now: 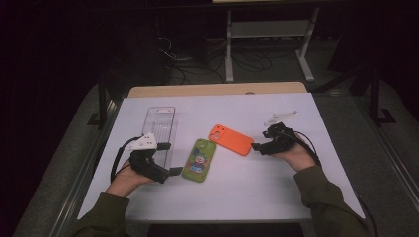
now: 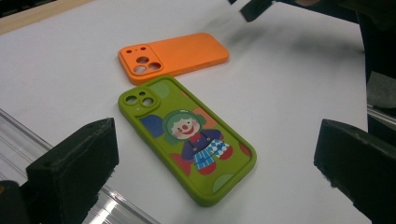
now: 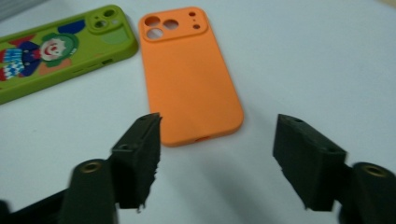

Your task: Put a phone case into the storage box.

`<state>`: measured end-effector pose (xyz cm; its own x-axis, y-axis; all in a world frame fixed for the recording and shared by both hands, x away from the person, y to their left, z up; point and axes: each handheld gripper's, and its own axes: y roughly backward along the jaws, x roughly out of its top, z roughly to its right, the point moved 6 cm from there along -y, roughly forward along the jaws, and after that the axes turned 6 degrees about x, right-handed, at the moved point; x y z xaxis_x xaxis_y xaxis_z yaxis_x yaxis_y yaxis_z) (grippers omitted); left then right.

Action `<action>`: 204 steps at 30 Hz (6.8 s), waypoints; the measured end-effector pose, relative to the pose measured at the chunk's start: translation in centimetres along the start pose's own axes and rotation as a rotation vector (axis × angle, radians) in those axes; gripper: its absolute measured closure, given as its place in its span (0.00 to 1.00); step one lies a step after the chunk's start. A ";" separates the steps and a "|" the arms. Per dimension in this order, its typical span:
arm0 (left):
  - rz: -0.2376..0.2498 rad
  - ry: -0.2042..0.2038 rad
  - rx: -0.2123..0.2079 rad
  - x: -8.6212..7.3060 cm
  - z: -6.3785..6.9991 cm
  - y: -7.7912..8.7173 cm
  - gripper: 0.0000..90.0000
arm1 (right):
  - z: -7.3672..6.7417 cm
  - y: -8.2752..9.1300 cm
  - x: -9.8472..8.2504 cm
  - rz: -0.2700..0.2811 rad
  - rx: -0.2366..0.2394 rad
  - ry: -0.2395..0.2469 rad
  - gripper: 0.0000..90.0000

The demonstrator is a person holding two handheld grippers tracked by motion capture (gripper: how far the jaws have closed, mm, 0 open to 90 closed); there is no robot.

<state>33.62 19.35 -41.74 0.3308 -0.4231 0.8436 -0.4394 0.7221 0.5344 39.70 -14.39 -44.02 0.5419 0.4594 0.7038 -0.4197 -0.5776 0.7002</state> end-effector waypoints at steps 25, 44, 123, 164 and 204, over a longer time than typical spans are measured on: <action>0.012 0.010 -0.003 0.1 0.0 0.0 0.00 | -4.1 2.0 -6.8 0.075 0.011 0.011 0.00; 0.015 0.018 0.007 0.1 -0.4 0.1 0.00 | -3.8 1.4 -3.9 -0.002 0.043 0.034 0.00; 0.016 0.007 -0.024 1.0 -0.4 -0.4 0.00 | 1.3 -6.5 2.6 -0.241 0.128 0.200 0.17; -0.147 -0.297 -0.252 7.8 5.0 -9.3 0.00 | -2.5 -0.8 -0.1 -0.268 0.280 0.350 0.17; -0.358 -0.428 -0.358 4.8 7.1 -12.1 0.15 | -9.3 -1.2 1.8 -0.245 0.447 0.577 0.17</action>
<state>34.56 4.72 -43.79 0.0110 -0.7975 0.6033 -0.0354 0.6026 0.7972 34.40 -6.65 -42.49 0.0639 0.8176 0.5722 0.0644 -0.5755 0.8152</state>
